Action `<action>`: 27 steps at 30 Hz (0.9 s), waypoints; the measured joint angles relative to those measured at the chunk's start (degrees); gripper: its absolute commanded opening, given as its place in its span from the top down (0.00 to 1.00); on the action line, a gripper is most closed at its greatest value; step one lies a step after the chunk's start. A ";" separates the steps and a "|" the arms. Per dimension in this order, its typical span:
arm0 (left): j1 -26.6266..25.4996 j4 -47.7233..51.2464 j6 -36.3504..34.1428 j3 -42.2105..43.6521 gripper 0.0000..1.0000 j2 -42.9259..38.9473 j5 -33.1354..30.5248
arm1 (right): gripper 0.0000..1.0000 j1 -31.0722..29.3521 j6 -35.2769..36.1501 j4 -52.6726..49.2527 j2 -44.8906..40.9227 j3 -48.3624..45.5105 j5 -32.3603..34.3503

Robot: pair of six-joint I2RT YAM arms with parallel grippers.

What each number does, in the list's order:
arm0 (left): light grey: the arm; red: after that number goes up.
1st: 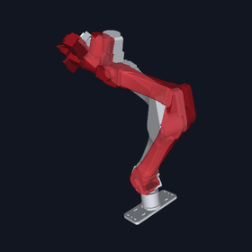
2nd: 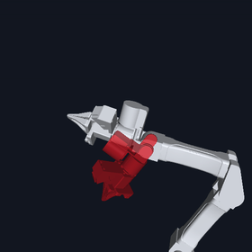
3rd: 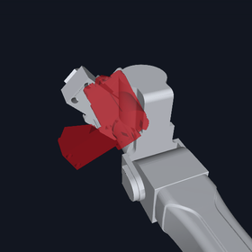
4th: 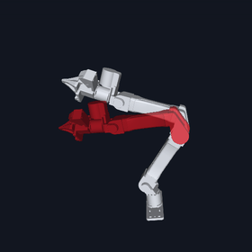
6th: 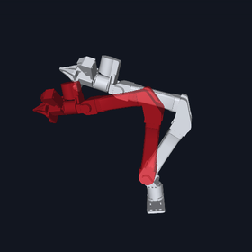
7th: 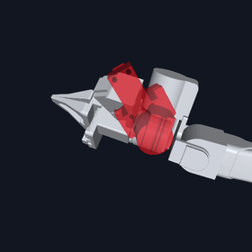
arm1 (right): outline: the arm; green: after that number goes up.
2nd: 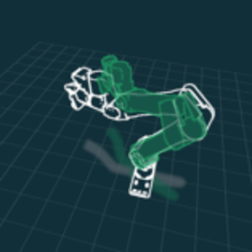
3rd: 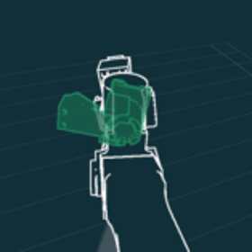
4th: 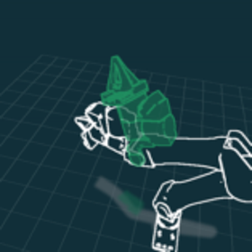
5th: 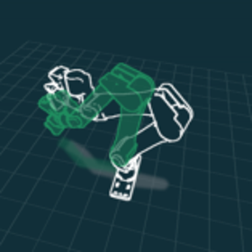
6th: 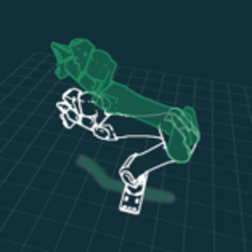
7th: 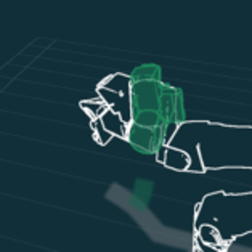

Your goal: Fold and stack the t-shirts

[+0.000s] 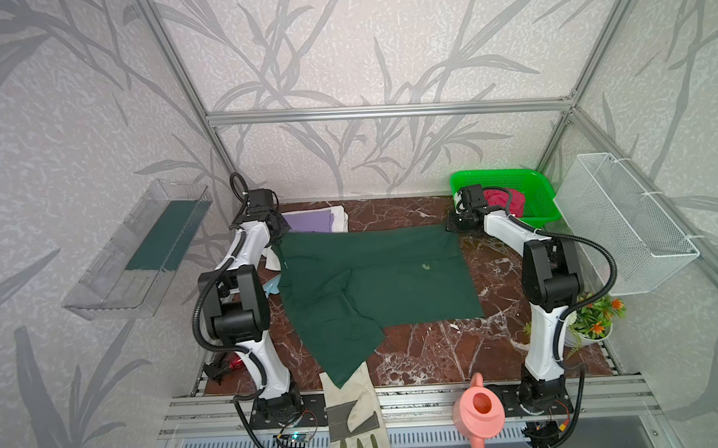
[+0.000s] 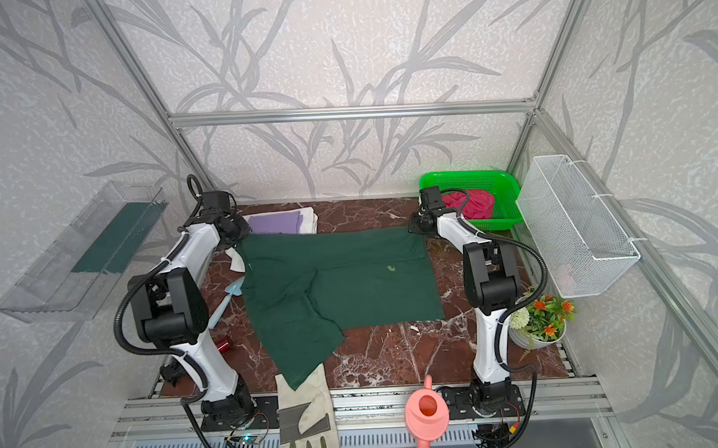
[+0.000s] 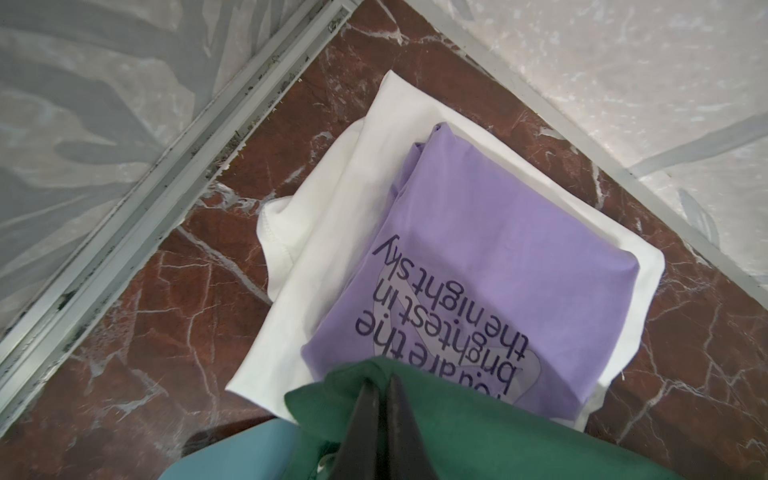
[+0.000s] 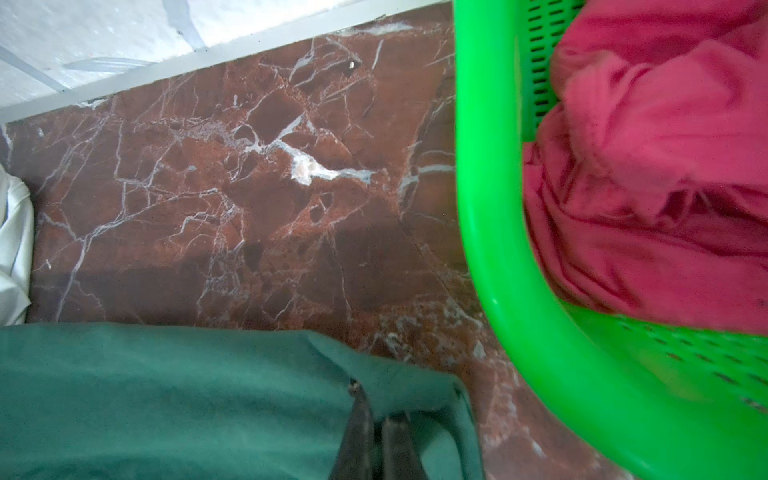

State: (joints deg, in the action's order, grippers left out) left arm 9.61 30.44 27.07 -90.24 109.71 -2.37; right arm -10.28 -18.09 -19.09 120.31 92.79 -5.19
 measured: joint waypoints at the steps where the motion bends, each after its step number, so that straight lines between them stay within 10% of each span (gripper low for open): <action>1: 0.07 0.15 -0.20 -1.03 0.65 1.22 0.09 | 0.60 -0.09 0.15 0.35 0.61 0.46 0.02; 11: -2.54 0.55 -2.47 4.57 0.53 -6.69 -2.10 | 0.40 -1.20 1.86 2.49 -11.85 -8.31 3.52; 17: -18.27 1.68 -2.60 19.91 0.63 -21.29 -1.05 | 0.41 -6.84 0.50 -0.37 -26.53 -19.37 1.95; 27: -31.65 3.13 -3.17 27.39 0.63 -15.56 0.20 | 0.41 -13.84 -4.02 -5.75 -31.23 -40.74 -1.01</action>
State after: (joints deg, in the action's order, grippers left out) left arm -22.04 33.56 23.90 -62.85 94.15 -2.17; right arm -24.12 -22.11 -24.84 89.08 52.05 -6.20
